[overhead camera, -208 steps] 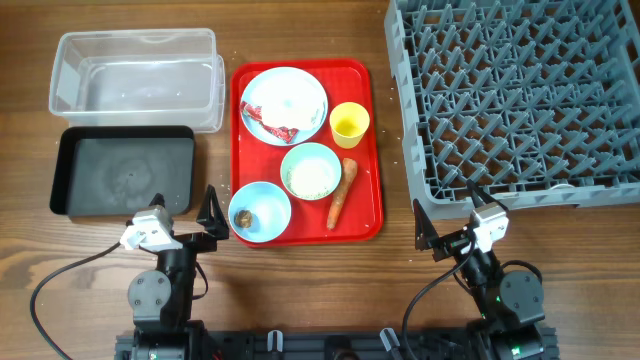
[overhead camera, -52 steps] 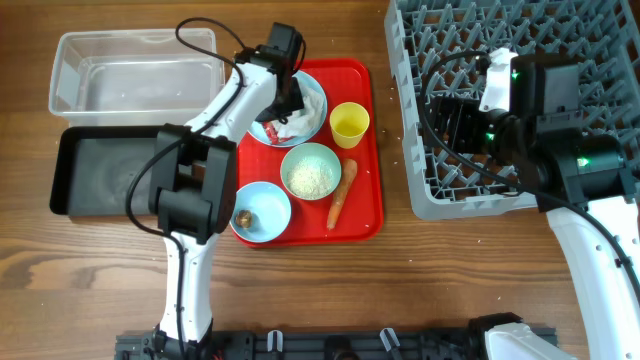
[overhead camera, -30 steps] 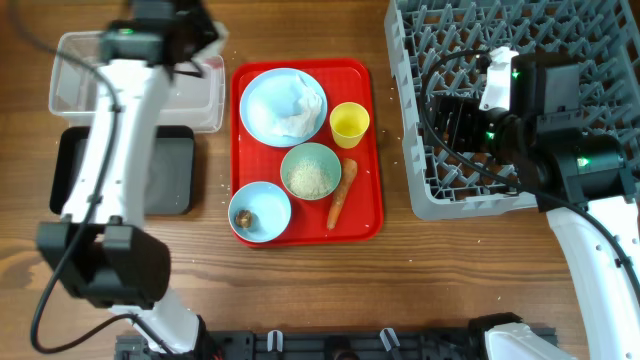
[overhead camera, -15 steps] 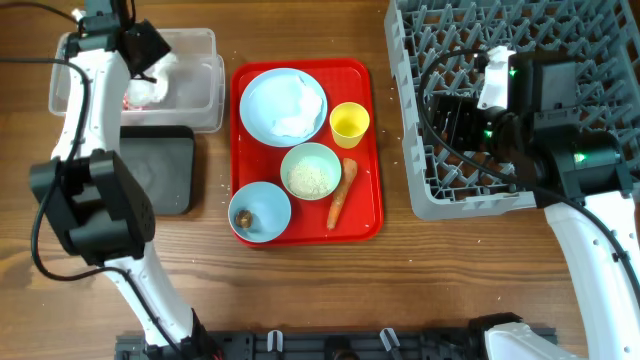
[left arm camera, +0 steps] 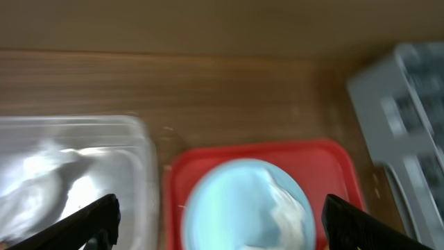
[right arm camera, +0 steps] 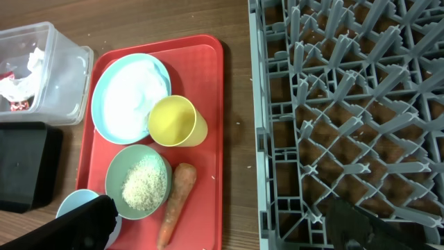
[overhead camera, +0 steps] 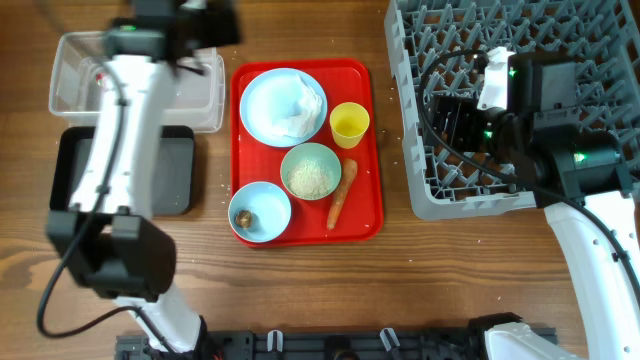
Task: Sort waste into correct bins and load items into the dishwasher rack
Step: 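Grasp remaining tissue on the blue plate with the left gripper, drop in bin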
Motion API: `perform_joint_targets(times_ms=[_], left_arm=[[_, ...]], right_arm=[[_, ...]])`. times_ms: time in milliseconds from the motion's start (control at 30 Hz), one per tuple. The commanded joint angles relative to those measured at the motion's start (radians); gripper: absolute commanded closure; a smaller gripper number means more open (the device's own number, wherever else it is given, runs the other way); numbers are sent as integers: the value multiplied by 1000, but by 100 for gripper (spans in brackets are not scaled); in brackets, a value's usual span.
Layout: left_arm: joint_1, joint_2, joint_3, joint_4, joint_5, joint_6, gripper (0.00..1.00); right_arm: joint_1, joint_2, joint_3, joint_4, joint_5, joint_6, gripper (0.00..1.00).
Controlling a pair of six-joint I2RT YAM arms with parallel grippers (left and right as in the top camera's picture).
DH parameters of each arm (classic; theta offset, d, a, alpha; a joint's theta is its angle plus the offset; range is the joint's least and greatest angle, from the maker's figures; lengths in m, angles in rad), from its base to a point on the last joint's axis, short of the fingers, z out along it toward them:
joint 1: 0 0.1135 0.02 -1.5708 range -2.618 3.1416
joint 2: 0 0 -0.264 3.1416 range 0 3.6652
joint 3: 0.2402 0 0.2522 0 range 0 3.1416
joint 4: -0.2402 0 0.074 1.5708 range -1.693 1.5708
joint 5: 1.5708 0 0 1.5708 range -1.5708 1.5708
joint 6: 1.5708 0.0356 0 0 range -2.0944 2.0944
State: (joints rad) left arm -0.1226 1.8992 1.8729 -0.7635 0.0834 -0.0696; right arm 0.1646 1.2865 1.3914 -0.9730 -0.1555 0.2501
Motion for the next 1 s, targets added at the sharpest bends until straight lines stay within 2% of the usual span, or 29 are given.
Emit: perform_joint_targets(times_ms=[0, 167, 400, 667, 733, 800, 900, 967], left_arm=[[-116, 126, -8, -18, 34, 155, 7], [-193, 260, -8, -11, 6, 171, 7], [-196, 397, -8, -16, 32, 171, 3], [-196, 473, -8, -50, 65, 197, 2], [-196, 488, -8, -51, 61, 197, 10], [-195, 495, -8, -50, 61, 197, 27], [-195, 499, -8, -49, 60, 197, 77], [-195, 499, -8, -50, 55, 196, 95]], right_arm=[[-2, 6, 20, -10, 6, 13, 0], [-2, 6, 20, -21, 6, 13, 0], [-2, 6, 20, -32, 7, 12, 0], [-2, 6, 20, -35, 7, 12, 0], [-2, 6, 20, -35, 7, 11, 0], [-2, 6, 20, -37, 7, 12, 1], [-2, 6, 20, -38, 7, 11, 0], [-2, 6, 20, -38, 7, 11, 0]])
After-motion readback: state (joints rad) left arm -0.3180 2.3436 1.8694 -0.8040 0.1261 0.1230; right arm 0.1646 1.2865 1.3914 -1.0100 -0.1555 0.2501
